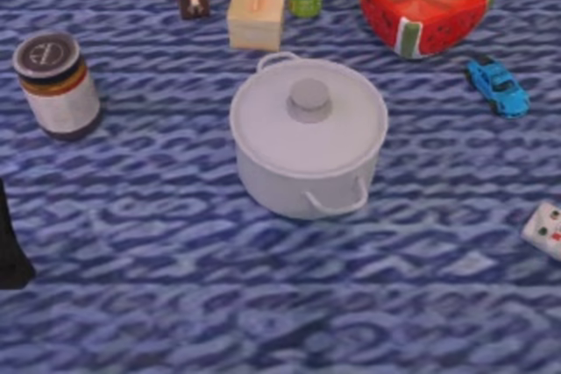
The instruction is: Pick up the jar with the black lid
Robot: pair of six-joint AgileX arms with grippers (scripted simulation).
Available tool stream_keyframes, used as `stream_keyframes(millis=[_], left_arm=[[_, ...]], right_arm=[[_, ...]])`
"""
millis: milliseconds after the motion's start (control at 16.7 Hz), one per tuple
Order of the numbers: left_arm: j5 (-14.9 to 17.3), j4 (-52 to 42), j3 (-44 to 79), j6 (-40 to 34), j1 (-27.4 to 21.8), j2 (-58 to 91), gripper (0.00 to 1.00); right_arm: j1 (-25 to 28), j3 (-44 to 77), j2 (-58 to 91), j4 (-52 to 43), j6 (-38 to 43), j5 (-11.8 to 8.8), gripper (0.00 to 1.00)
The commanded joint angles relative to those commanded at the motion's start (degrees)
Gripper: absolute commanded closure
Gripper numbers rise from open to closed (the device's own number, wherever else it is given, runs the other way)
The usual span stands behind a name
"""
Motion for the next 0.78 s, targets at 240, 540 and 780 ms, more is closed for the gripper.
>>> stream_keyframes(millis=[240, 540, 780], left_arm=[[0.29, -0.69, 1.43, 0.33, -0.27, 1.12, 0.0], [1.83, -7.78, 14.42, 3.6, -1.62, 12.3, 0.0], [2.61, -18.12, 31.69, 8.26, -2.22, 28.32, 0.0]], right_arm=[[0.0, 0.0, 0.0, 0.0, 0.0, 0.0, 0.0], [0.0, 0.0, 0.0, 0.0, 0.0, 0.0, 0.0], [0.0, 0.0, 0.0, 0.0, 0.0, 0.0, 0.0]])
